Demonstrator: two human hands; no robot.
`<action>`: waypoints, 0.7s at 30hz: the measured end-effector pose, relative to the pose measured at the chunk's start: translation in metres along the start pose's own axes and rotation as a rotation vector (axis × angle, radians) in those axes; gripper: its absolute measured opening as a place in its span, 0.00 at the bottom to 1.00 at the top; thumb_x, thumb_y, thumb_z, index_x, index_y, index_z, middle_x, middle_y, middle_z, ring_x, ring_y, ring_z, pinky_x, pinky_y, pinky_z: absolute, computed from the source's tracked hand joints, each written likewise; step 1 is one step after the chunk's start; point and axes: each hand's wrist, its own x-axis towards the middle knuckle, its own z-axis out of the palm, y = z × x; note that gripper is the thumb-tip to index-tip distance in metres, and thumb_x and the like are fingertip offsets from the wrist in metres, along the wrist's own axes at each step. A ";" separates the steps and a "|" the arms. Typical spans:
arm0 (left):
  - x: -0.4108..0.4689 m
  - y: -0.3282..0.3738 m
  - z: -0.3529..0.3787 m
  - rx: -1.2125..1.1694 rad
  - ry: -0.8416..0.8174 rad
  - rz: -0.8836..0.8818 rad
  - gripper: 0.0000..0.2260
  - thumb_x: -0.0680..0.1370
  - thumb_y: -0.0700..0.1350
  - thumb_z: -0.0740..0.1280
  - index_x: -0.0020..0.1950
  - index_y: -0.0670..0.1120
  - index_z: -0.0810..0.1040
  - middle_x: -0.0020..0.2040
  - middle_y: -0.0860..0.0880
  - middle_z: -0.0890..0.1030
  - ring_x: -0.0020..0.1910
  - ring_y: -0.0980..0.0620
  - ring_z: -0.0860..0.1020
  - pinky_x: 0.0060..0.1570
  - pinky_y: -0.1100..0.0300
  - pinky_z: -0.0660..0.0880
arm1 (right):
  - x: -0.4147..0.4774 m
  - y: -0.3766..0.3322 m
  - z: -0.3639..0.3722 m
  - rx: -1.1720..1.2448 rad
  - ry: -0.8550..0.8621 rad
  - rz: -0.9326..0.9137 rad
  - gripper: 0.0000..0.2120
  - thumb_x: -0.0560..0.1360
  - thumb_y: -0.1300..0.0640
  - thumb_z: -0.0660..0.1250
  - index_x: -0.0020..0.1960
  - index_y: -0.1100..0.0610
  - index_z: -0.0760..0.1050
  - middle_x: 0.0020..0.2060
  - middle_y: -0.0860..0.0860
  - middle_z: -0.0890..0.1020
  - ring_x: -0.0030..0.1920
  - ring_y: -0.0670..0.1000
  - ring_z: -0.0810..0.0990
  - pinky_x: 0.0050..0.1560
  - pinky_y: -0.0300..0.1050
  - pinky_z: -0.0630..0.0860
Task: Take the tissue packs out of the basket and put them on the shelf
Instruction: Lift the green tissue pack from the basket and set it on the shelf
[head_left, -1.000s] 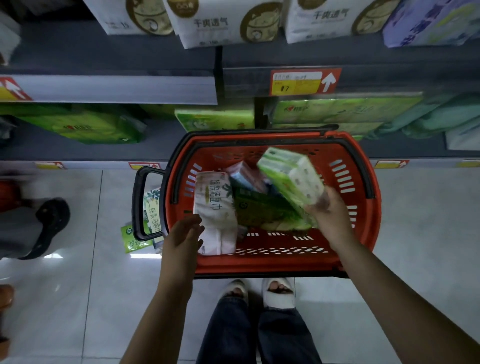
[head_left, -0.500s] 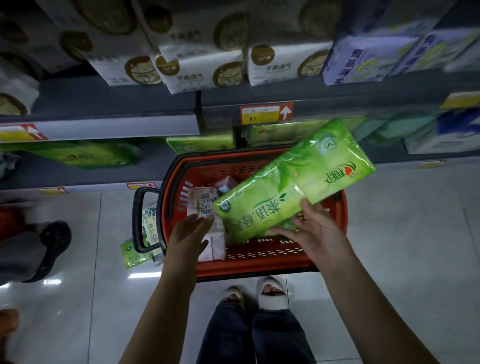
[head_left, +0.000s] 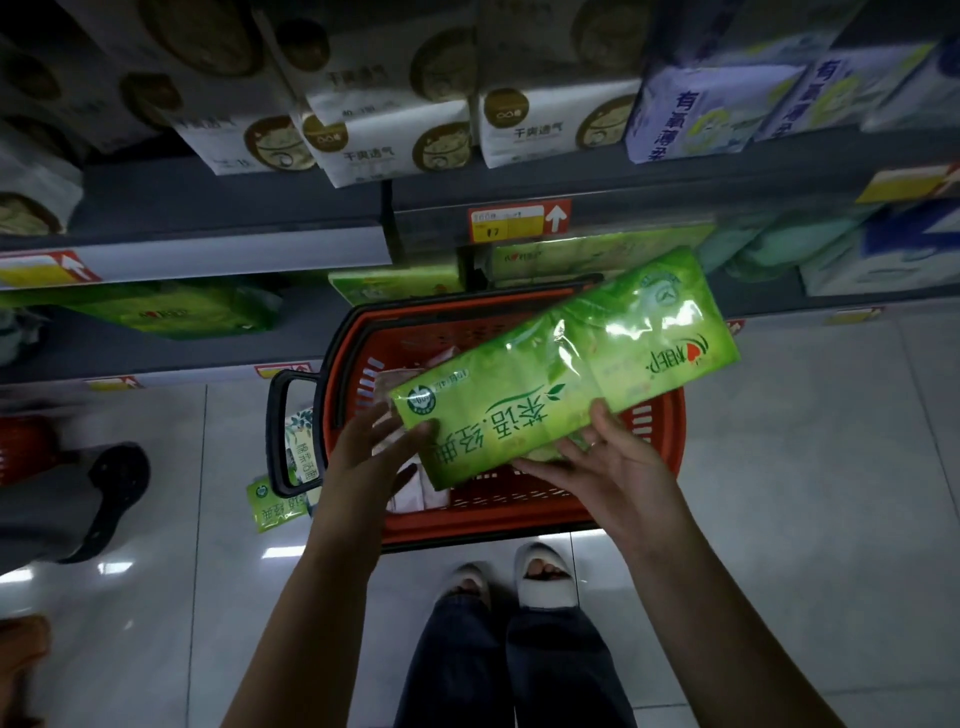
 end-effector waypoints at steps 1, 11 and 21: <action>-0.001 -0.001 0.000 0.019 0.034 0.014 0.26 0.68 0.47 0.75 0.64 0.48 0.73 0.63 0.48 0.78 0.60 0.47 0.78 0.58 0.50 0.75 | -0.002 -0.003 -0.002 -0.068 0.021 -0.011 0.22 0.71 0.54 0.70 0.63 0.56 0.72 0.65 0.57 0.76 0.64 0.61 0.75 0.52 0.70 0.75; -0.014 0.026 0.005 0.078 -0.063 0.088 0.33 0.64 0.50 0.75 0.67 0.57 0.69 0.62 0.57 0.74 0.63 0.54 0.74 0.59 0.53 0.72 | -0.016 -0.050 0.013 -0.826 -0.017 -0.145 0.21 0.73 0.59 0.67 0.66 0.52 0.73 0.58 0.47 0.81 0.58 0.47 0.80 0.53 0.42 0.77; -0.082 0.133 0.004 0.120 -0.166 0.231 0.17 0.72 0.38 0.69 0.54 0.56 0.71 0.42 0.69 0.80 0.44 0.68 0.80 0.41 0.66 0.76 | -0.074 -0.100 0.095 -1.150 -0.156 -0.167 0.18 0.72 0.60 0.70 0.60 0.49 0.75 0.56 0.48 0.81 0.57 0.49 0.79 0.60 0.48 0.75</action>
